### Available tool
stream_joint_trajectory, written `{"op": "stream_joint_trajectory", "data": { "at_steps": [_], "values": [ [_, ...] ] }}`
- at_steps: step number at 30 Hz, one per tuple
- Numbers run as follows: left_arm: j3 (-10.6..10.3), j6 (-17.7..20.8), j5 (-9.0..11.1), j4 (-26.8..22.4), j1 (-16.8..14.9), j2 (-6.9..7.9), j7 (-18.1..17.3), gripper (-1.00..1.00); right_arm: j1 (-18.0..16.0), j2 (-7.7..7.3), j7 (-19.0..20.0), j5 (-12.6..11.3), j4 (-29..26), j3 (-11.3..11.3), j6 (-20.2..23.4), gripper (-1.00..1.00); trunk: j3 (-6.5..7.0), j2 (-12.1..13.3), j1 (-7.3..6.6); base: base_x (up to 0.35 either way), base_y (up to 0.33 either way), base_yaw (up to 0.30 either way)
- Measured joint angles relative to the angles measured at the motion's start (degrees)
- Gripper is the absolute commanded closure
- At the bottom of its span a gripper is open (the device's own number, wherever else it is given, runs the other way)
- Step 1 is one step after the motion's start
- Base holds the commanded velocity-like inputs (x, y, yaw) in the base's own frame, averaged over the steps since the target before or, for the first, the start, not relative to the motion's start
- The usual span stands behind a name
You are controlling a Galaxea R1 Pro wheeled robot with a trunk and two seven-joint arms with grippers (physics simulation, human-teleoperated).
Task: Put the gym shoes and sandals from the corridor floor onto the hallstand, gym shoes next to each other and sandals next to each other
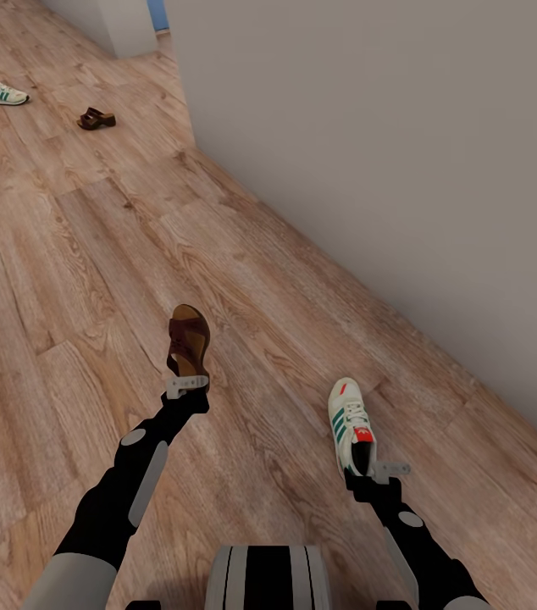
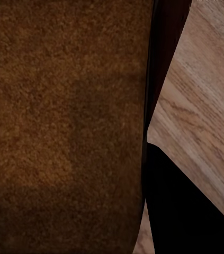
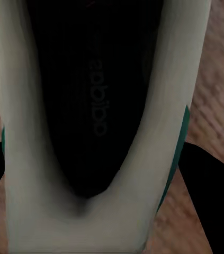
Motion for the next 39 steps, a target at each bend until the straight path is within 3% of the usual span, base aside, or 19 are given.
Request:
{"op": "stream_joint_trajectory", "data": {
  "at_steps": [19, 39],
  "values": [
    [0.04, 0.03, 0.00, -0.40, 0.00, 0.00, 0.00, 1.00, 0.00, -0.04, 0.07, -0.07, -0.01, -0.03, 0.00, 1.00, 0.00, 0.00, 0.00, 0.000, 0.000, 0.000],
    [0.00, 0.21, 0.02, -0.44, 0.00, 0.00, 0.02, 1.00, 0.00, 0.00, -0.24, -0.07, -0.03, 0.04, 0.00, 1.00, 4.43, 0.27, -0.52, 0.000, 0.000, 0.000]
  ]
}}
